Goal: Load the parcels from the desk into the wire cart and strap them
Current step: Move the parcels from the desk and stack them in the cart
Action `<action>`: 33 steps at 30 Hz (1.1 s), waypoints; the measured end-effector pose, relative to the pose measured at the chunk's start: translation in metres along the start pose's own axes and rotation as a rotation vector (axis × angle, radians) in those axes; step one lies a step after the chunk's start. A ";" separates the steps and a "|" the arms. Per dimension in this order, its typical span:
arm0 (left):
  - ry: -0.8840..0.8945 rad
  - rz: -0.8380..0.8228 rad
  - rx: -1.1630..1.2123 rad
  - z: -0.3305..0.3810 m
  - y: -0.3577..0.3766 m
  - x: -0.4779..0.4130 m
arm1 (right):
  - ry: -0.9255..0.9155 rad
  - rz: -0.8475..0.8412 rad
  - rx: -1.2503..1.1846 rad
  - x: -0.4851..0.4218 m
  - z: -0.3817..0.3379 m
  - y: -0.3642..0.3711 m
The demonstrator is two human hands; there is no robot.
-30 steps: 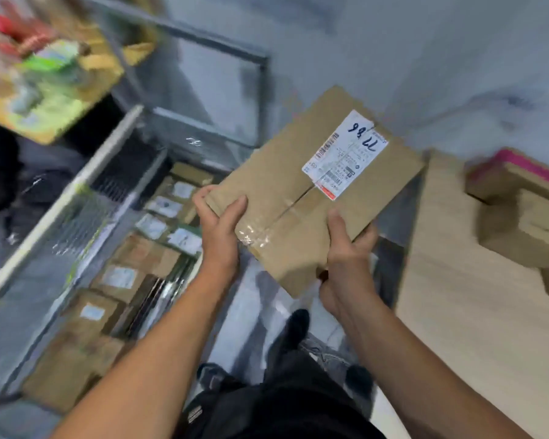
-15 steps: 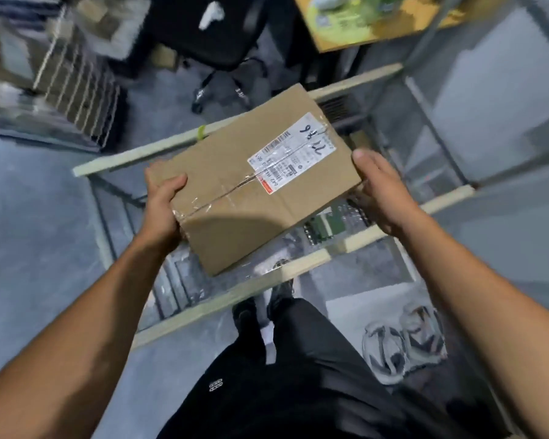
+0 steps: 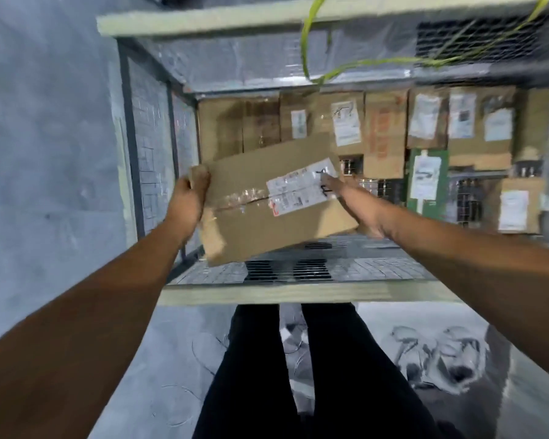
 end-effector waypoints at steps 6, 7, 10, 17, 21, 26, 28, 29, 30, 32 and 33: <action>-0.134 0.109 -0.007 -0.070 0.029 -0.072 | 0.140 0.049 -0.009 -0.093 0.052 0.021; -0.115 0.142 -0.032 -0.076 0.032 -0.082 | 0.113 0.058 -0.043 -0.108 0.056 0.025; -0.170 0.211 -0.144 -0.097 0.040 -0.113 | 0.093 0.085 -0.110 -0.148 0.065 0.037; -0.123 0.377 -0.329 -0.138 0.050 -0.165 | 0.074 0.141 -0.090 -0.228 0.107 0.061; 0.288 0.459 -0.596 -0.142 0.062 -0.170 | 0.056 0.172 -0.103 -0.251 0.120 0.077; 0.446 0.233 -1.022 -0.166 0.098 -0.185 | 0.030 0.152 -0.144 -0.270 0.130 0.082; 0.420 0.224 -1.048 -0.170 0.099 -0.190 | 0.005 0.141 -0.076 -0.270 0.128 0.083; 0.405 0.223 -1.059 -0.172 0.100 -0.191 | 0.000 0.131 -0.027 -0.269 0.127 0.083; 0.389 0.216 -1.072 -0.173 0.101 -0.192 | 0.003 0.120 0.022 -0.267 0.125 0.082; 0.345 0.178 -1.093 -0.170 0.101 -0.192 | 0.016 0.091 0.110 -0.258 0.120 0.079; 0.312 0.153 -1.089 -0.166 0.100 -0.189 | 0.021 0.083 0.153 -0.250 0.116 0.077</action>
Point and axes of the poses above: each hand's wrist, its own x-axis away from the middle knuckle, its own y-axis out of the palm, z = x × y, the point moved 6 cm from there along -x, towards the middle knuckle, and after that the axes turned 10 degrees about -x, right-handed, at the moved point
